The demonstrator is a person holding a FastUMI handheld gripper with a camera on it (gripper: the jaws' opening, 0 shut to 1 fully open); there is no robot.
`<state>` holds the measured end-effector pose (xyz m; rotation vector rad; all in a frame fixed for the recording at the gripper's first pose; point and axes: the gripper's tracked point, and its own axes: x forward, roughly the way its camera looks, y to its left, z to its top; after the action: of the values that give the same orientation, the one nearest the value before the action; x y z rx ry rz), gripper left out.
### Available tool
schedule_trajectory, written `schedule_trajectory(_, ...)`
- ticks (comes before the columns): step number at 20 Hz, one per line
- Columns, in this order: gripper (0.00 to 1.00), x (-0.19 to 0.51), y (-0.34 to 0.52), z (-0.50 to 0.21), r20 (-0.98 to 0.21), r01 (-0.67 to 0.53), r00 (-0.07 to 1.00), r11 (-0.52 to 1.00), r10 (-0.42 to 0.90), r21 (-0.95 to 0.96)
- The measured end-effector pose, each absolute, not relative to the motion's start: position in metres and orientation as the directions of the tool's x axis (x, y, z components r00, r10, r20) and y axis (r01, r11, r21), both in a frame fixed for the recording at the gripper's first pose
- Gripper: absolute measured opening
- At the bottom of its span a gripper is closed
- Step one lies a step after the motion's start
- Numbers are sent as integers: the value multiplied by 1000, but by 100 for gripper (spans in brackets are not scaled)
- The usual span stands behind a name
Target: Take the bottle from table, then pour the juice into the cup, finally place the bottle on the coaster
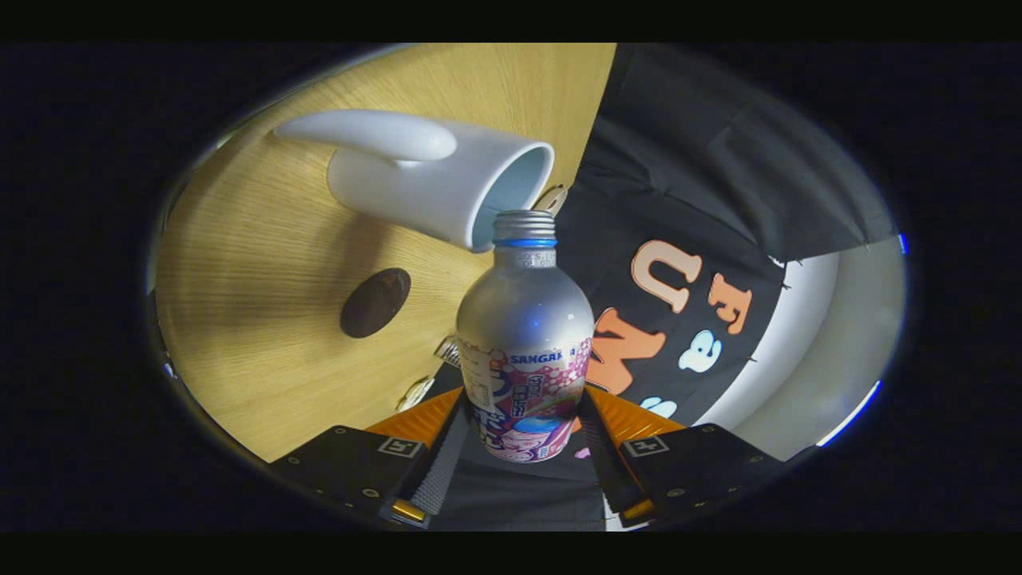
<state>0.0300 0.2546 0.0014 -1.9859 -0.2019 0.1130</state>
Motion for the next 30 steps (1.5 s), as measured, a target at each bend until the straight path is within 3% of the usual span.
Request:
schedule_trajectory(6, 76, 32, 250, -2, 13, 52, 986, -231, 166, -972)
schedule_trajectory(14, 76, 33, 224, 10, -46, -80, 991, 289, 124, -954)
schedule_trajectory(17, 77, 36, 220, 12, -74, -138, 987, 512, 143, -848)
schedule_trajectory(22, 77, 43, 214, 13, -111, -217, 976, 758, 189, -615)
schedule_trajectory(30, 77, 61, 218, -18, -209, -342, 926, 933, 315, -112)
